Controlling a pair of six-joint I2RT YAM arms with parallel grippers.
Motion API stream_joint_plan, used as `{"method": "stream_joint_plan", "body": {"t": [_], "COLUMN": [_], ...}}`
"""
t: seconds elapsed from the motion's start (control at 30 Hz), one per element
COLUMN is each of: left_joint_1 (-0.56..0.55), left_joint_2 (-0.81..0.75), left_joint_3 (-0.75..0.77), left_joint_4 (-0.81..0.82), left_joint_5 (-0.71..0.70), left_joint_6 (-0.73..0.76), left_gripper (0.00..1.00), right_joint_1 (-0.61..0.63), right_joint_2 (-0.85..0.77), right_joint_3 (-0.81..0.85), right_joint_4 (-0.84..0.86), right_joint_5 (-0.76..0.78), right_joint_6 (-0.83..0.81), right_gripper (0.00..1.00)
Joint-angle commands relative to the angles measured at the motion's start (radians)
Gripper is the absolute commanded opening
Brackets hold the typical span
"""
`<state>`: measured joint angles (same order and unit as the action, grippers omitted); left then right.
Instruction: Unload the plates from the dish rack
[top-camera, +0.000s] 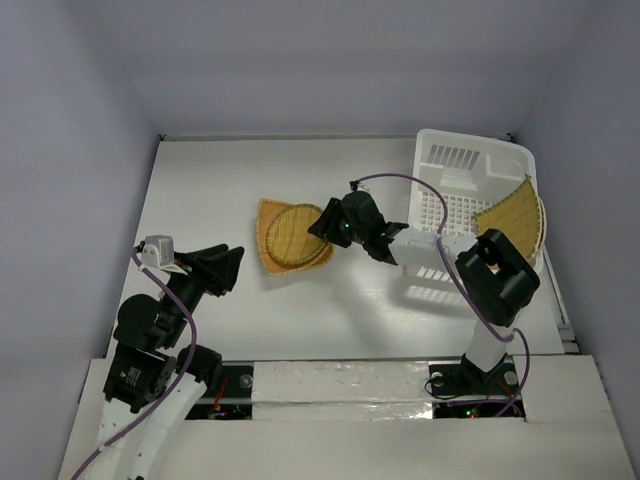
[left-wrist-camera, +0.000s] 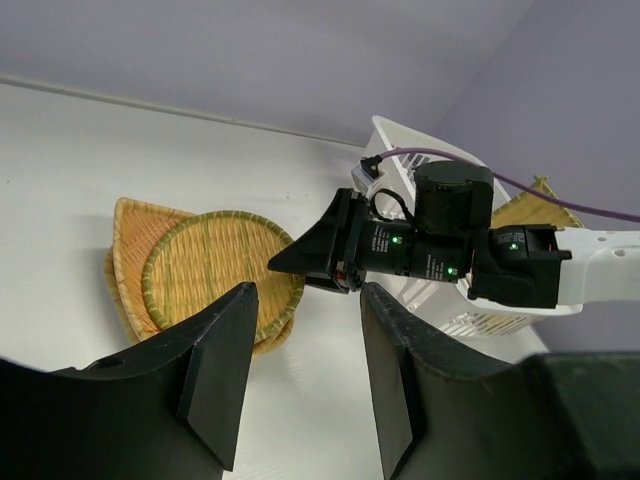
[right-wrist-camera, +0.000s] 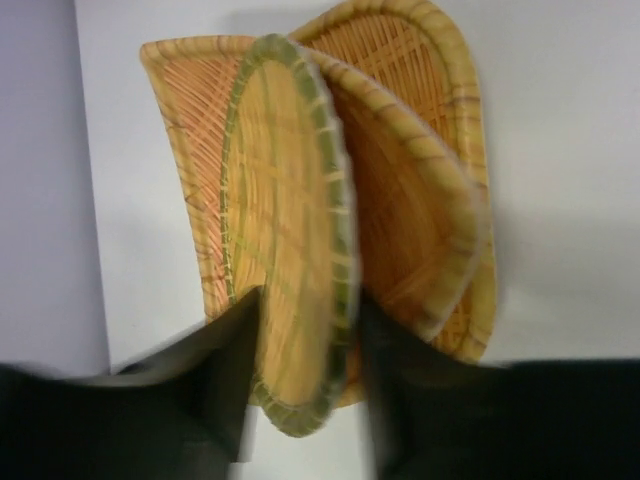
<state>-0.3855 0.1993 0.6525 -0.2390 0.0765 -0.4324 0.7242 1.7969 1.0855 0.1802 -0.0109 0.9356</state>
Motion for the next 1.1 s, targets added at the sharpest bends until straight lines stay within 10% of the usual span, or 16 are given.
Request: {"method": "stream_joint_plan", "body": {"t": [0.0, 0.2, 0.63, 0.73, 0.8, 1.07], "left_joint_1": [-0.006, -0.006, -0.006, -0.006, -0.006, -0.006], "left_joint_2": [0.005, -0.003, 0.008, 0.005, -0.007, 0.003], "left_joint_3": [0.001, 0.001, -0.001, -0.001, -0.001, -0.002], "left_joint_4": [0.032, 0.033, 0.037, 0.037, 0.036, 0.033], "left_joint_5": [0.005, 0.008, 0.019, 0.019, 0.020, 0.014], "left_joint_6": [-0.006, -0.005, 0.003, 0.000, 0.000, 0.000], "left_gripper": [0.43, 0.43, 0.43, 0.42, 0.41, 0.23], "right_joint_1": [0.037, 0.084, 0.118, 0.118, 0.118, -0.147], "right_joint_2": [-0.016, -0.019, -0.111, -0.148, -0.243, -0.677], "right_joint_3": [0.054, 0.163, 0.290, 0.301, 0.284, 0.211], "right_joint_4": [-0.019, -0.296, -0.596, -0.683, -0.735, -1.034], "right_joint_5": [0.067, 0.222, 0.419, 0.506, 0.611, 0.775], "right_joint_6": [-0.041, -0.156, -0.262, -0.251, -0.232, -0.296], "right_gripper": [0.58, 0.94, 0.96, 0.64, 0.13, 0.00]}}
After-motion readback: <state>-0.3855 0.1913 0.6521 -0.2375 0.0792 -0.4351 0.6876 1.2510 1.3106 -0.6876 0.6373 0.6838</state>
